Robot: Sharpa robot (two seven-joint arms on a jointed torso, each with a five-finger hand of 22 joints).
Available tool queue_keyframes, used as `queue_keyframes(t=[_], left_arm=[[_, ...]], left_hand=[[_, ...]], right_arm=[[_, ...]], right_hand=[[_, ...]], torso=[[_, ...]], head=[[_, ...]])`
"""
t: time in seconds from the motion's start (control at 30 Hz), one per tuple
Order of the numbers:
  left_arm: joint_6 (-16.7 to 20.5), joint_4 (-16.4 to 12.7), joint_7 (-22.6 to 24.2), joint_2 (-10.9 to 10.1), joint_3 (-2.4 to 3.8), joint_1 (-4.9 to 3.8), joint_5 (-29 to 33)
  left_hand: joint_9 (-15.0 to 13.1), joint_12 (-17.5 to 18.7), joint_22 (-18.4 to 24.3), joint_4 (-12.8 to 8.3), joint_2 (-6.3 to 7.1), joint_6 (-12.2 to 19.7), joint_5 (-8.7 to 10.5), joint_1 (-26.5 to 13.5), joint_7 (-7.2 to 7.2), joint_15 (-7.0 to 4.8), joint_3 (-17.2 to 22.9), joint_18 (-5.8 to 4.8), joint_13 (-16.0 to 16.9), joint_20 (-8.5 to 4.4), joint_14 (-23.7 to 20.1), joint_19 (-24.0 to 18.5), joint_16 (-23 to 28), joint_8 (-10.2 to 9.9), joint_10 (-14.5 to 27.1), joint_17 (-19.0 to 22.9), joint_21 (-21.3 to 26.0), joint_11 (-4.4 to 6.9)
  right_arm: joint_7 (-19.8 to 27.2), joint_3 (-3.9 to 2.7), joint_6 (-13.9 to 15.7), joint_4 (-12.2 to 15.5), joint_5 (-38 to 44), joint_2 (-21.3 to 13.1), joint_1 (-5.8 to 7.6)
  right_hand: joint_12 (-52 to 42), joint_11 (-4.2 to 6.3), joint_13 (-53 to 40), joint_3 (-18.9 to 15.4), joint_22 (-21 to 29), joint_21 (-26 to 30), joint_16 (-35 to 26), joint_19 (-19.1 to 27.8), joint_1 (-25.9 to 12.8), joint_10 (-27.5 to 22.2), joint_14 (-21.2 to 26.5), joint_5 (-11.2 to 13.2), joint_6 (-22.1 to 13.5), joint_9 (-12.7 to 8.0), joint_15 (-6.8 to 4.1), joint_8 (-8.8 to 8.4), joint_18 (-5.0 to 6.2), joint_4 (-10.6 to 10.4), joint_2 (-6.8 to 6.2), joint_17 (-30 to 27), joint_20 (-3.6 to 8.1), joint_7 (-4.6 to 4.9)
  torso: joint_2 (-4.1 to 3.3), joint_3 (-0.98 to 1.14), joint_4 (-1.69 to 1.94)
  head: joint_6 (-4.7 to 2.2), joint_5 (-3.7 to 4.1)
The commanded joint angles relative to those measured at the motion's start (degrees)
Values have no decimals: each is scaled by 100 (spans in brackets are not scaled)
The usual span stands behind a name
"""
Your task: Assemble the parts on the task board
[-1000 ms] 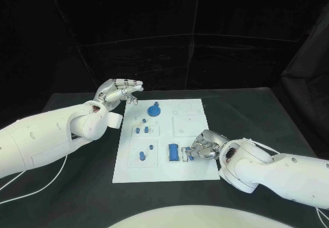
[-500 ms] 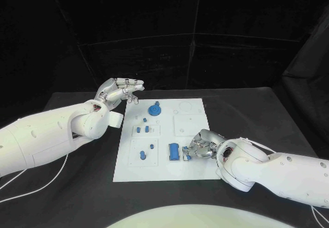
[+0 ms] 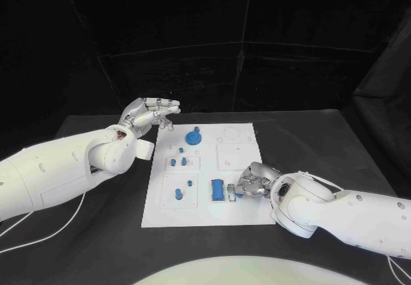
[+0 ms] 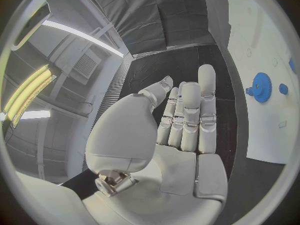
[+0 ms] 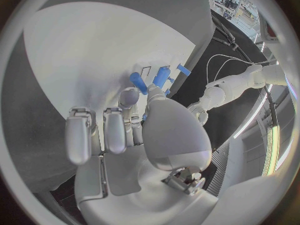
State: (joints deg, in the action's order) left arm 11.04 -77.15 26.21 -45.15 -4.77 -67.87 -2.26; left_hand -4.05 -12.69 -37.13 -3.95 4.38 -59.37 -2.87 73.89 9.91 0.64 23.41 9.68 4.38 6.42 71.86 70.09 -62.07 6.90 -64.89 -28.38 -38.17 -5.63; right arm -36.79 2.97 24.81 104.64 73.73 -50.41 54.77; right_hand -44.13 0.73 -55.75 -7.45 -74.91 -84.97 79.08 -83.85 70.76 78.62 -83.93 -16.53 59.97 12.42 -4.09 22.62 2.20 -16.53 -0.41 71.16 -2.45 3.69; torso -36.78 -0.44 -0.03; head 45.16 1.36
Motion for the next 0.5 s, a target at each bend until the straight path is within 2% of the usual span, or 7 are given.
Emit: queue_keyframes(t=[0.03,0.2,0.43,0.5], left_arm=[[-63,-15,13,-3,5,-9,18],[-63,-16,11,-6,5,-9,18],[-64,-13,11,-7,5,-9,18],[-65,-13,10,-7,5,-9,18]], left_hand=[[-3,-19,8,2,-61,16,0,-2,1,5,-44,79,8,-3,-32,-8,17,28,25,7,34,4],[-3,-19,8,2,-61,16,0,-2,1,5,-44,79,8,-3,-32,-8,17,28,25,7,34,4],[-3,-19,8,2,-61,16,0,-2,1,5,-44,79,8,-3,-32,-8,17,28,25,7,34,4],[-3,-19,8,2,-61,16,0,-2,1,5,-44,79,8,-3,-32,-8,17,28,25,7,34,4]], right_arm=[[34,-1,7,-16,122,18,7],[98,-1,27,-14,139,36,8],[160,-1,-33,51,144,35,7],[167,-1,-61,76,144,27,7]], right_hand=[[50,-3,9,-110,-785,27,-30,-63,-83,7,-275,286,28,11,-26,-28,-13,-3,-5,-16,26,-4],[96,-9,28,-262,-773,39,-47,-53,-146,-11,-272,538,13,29,-20,-37,-9,-5,-17,-36,20,1],[90,-9,22,-272,-774,38,-47,-54,-151,-9,-273,537,15,31,-20,-36,-9,-6,-12,-34,20,1],[65,-3,2,-292,-790,27,-34,-66,-168,5,-278,491,34,41,-23,-27,-13,-10,36,-12,21,-6]], torso=[[-3,2,2],[-4,3,-2],[0,6,-6],[-1,7,-5]], head=[[-2,-8],[-2,-16],[2,-13],[1,-12]])
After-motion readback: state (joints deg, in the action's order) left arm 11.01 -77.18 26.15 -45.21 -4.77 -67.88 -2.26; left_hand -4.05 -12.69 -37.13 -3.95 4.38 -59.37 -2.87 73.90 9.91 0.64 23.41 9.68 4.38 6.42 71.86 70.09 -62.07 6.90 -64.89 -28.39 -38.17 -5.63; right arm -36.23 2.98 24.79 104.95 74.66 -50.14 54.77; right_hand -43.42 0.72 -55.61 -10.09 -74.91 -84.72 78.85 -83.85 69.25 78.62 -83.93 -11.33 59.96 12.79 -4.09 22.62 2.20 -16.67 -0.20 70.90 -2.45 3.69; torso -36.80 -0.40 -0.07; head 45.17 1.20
